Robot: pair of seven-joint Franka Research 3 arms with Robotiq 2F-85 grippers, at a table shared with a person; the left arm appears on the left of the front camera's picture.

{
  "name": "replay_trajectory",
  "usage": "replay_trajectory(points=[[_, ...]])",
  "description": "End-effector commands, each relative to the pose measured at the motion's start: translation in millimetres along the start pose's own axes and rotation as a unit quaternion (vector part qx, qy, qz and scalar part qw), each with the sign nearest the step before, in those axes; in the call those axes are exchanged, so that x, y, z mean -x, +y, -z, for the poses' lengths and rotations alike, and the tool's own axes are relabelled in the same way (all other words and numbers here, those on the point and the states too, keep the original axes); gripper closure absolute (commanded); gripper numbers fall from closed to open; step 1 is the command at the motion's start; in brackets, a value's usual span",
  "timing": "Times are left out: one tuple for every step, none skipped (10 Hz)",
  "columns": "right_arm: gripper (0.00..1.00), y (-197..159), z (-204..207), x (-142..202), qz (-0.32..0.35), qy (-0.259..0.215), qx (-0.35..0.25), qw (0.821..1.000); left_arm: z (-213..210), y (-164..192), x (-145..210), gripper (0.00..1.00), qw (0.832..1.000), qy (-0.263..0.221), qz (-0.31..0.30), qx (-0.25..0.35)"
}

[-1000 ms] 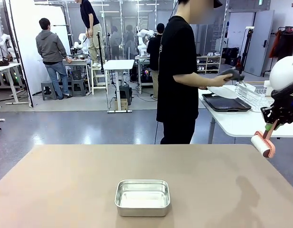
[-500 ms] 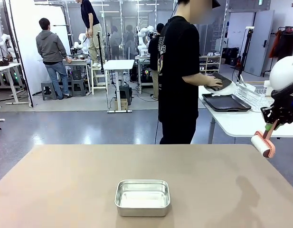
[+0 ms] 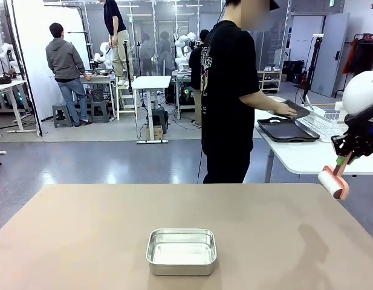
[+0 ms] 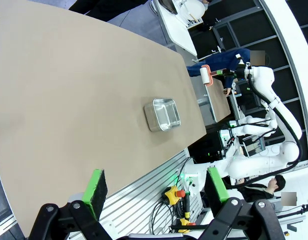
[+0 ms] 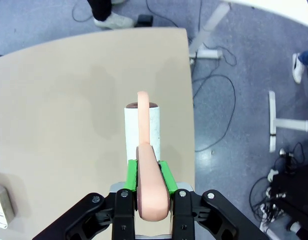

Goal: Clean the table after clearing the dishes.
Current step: Place the Lint Roller back on top of the Airtight Container.

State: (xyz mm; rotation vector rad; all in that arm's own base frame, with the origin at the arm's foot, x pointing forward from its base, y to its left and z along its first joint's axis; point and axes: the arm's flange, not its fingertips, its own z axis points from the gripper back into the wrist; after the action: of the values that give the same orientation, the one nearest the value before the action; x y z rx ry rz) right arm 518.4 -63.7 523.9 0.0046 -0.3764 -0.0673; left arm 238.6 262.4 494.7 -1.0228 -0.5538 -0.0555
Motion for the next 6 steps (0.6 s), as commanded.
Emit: replay_trajectory(points=[[0.78,47.0,-54.1,-10.0,-0.102,-0.078,-0.081,0.988,-2.2,-1.2,0.4,0.0,1.0,-0.007,0.005,0.008],[0.78,86.0,-79.4,-15.4,-0.166,-0.102,-0.114,0.974,-2.2,-1.2,0.4,0.0,1.0,-0.007,0.005,0.008],[0.78,126.5,-94.3,-15.7,-0.229,-0.105,-0.124,0.96,-2.2,-1.2,0.4,0.0,1.0,-0.007,0.005,0.008],[0.78,166.2,-107.5,-11.5,-0.282,-0.106,-0.164,0.939,-2.2,-1.2,0.4,0.0,1.0,-0.007,0.005,0.008],[0.78,214.1,-120.9,-0.1,-0.354,-0.105,-0.202,0.907,-2.2,-1.2,0.4,0.0,1.0,-0.007,0.005,0.008],[0.78,255.3,-125.9,16.4,-0.418,-0.092,-0.225,0.876,-2.2,-1.2,0.4,0.0,1.0,-0.007,0.005,0.008]])
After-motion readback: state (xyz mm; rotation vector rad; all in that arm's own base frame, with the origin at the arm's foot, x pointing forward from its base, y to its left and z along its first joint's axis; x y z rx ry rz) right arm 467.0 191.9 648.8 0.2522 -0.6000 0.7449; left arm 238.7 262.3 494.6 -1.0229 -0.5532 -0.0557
